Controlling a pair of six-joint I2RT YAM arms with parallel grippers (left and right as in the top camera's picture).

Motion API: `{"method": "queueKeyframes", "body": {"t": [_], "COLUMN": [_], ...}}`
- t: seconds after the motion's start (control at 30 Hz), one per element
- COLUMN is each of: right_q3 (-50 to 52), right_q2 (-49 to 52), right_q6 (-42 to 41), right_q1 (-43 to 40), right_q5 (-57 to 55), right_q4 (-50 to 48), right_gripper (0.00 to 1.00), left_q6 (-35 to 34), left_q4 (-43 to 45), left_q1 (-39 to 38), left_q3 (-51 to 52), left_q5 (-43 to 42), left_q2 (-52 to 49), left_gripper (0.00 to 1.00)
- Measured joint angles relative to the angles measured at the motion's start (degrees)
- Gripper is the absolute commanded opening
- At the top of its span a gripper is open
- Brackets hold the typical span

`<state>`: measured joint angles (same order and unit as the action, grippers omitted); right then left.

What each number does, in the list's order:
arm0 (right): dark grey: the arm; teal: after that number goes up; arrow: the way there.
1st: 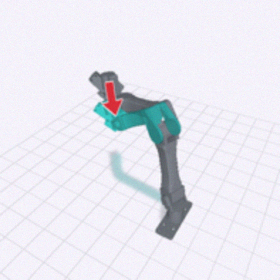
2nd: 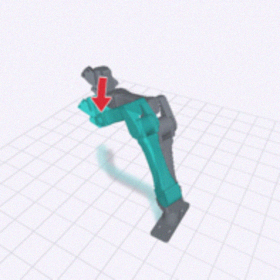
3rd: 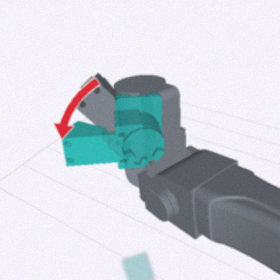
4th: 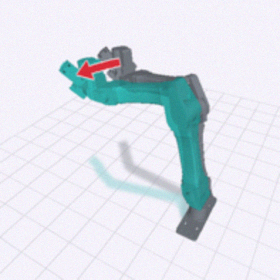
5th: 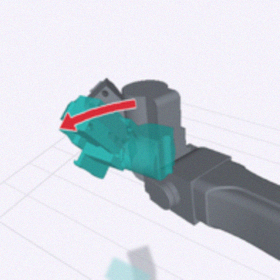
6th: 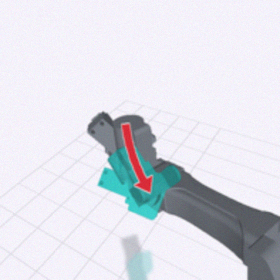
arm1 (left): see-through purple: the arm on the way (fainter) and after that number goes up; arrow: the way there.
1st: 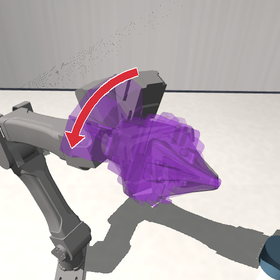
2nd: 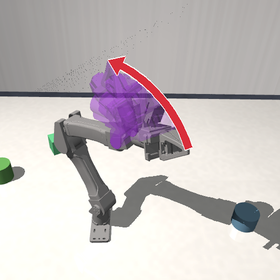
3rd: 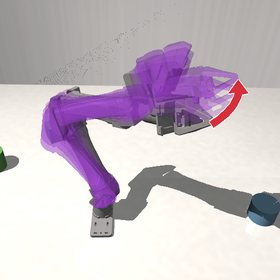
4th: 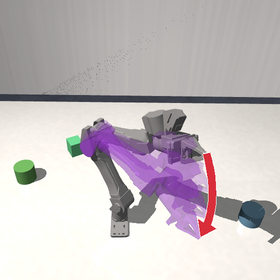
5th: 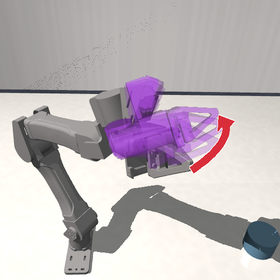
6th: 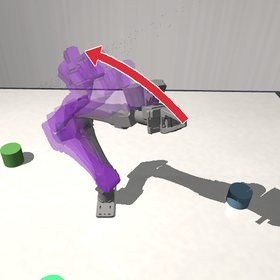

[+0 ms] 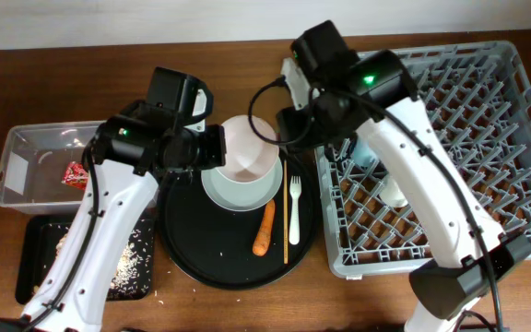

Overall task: Sort waste into correct bins and load items into the dishwasher rack
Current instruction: 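Lift the pink bowl and pass it to the right gripper, then carry the pink bowl with the right gripper to the rack's back-left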

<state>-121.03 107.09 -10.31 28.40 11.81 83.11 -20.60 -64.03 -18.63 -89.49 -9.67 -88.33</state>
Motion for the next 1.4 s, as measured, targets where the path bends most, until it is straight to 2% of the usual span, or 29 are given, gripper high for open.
{"method": "queueKeyframes", "body": {"t": [0.4,0.43,0.5,0.57,0.7,0.8,0.87,0.9,0.93,1.03,1.3,1.33,1.4], "right_q3": [2.25,2.36,2.54,2.58,2.6,2.73,3.02,3.15,3.19,3.19,3.19,3.19,3.19], "right_q2": [0.61,1.2,1.84,2.58,2.64,2.64,2.71,2.75,2.84,2.84,2.84,2.84,2.84], "right_q6": [-0.26,-0.28,-0.44,-0.33,-0.42,-0.35,-0.55,-0.48,-0.46,-0.46,-1.86,-1.95,-1.88], "right_q1": [4.07,4.07,4.07,4.07,4.07,4.07,4.07,4.07,4.07,4.07,1.36,-0.24,-3.41], "right_q5": [-2.69,-2.84,-3.02,-3.39,-3.45,-3.5,-3.98,-4.5,-4.92,-5.11,-7.8,-8.02,-8.37], "right_q4": [-5.11,-5.38,-5.44,-5.66,-5.81,-5.84,-5.77,-5.81,-5.79,-5.77,-5.84,-5.84,-6.12], "right_gripper": [0.46,0.41,0.38,0.29,0.27,0.04,0.04,0.04,0.04,0.04,0.04,0.04,0.04], "left_q6": [0.0,0.0,0.0,0.0,0.0,0.0,0.0,0.0,0.0,0.24,1.25,1.33,1.53], "left_q4": [-0.96,-0.94,-0.96,-0.94,-0.94,-0.94,-0.96,-0.92,-0.87,0.13,0.17,0.2,0.42], "left_q1": [0.0,0.0,0.0,0.0,0.0,0.0,0.0,0.0,0.0,0.0,2.62,4.28,7.15], "left_q3": [0.0,0.0,0.0,0.0,0.0,0.0,0.0,0.0,-0.07,-0.13,-1.29,-1.29,-1.68], "left_q5": [-1.64,-1.81,-2.01,-2.14,-2.16,-2.16,-2.08,-2.34,-2.36,-2.54,-2.58,-2.56,-2.51], "left_q2": [-1.92,-1.92,-1.92,-1.92,-1.92,-1.92,-1.92,-1.92,-1.92,-1.92,1.46,3.89,8.68], "left_gripper": [0.0,0.0,0.0,0.0,0.0,0.0,0.01,0.05,0.15,0.3,0.39,0.46,0.95]}}
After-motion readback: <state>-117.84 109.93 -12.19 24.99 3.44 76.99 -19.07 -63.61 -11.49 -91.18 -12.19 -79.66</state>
